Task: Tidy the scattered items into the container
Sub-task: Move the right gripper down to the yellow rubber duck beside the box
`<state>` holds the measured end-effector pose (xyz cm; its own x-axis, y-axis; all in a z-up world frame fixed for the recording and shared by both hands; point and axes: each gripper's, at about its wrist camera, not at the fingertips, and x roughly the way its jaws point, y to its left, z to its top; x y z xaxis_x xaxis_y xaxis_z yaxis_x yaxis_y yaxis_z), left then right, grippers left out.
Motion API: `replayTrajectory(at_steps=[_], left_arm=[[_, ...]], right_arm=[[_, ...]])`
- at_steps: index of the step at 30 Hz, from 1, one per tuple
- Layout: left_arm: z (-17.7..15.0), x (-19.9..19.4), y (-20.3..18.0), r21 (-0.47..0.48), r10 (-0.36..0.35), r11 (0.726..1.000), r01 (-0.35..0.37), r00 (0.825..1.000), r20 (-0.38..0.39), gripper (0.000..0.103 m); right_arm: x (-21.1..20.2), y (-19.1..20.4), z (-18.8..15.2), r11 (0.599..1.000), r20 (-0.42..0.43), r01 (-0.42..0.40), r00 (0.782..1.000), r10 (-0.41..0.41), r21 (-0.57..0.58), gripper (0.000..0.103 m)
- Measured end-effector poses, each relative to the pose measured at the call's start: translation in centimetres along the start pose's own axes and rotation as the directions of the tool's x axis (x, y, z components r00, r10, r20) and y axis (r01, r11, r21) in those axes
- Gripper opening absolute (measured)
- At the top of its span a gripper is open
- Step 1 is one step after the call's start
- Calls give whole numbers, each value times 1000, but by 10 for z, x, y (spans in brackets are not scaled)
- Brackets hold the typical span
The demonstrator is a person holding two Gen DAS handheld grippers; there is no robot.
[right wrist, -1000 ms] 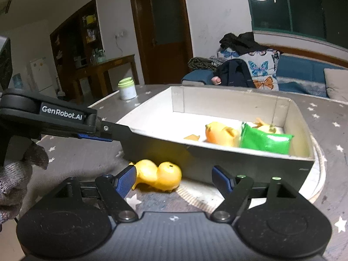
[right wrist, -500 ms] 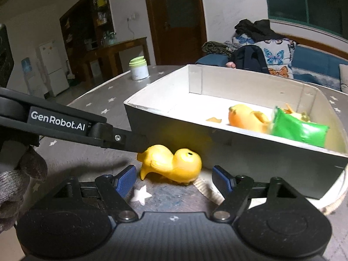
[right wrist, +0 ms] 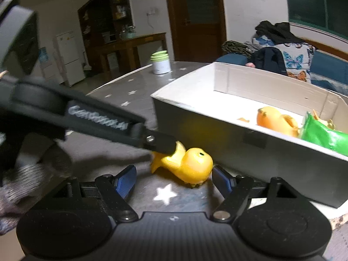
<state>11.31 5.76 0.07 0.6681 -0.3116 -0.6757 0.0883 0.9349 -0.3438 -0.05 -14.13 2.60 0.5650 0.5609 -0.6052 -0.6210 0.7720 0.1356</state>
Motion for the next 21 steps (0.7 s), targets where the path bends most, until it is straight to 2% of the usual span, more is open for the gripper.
replayTrajectory(at_steps=[5,12,21], left_arm=[[-1,-3,6,-26,-4,1000,4,1000,-2,33],[-2,-5,10,-45,-14,999,13,1000,-4,33],[-1,-1,5,-30,-17,999,17,1000,1,33]], right_arm=[[-6,6,-4,1000,1,-10,1000,10,-23,78],[3,-2,1,1000,-5,28,1000,-28,2,76],[13,-3,6,999,-10,35,999,-35,4,56]])
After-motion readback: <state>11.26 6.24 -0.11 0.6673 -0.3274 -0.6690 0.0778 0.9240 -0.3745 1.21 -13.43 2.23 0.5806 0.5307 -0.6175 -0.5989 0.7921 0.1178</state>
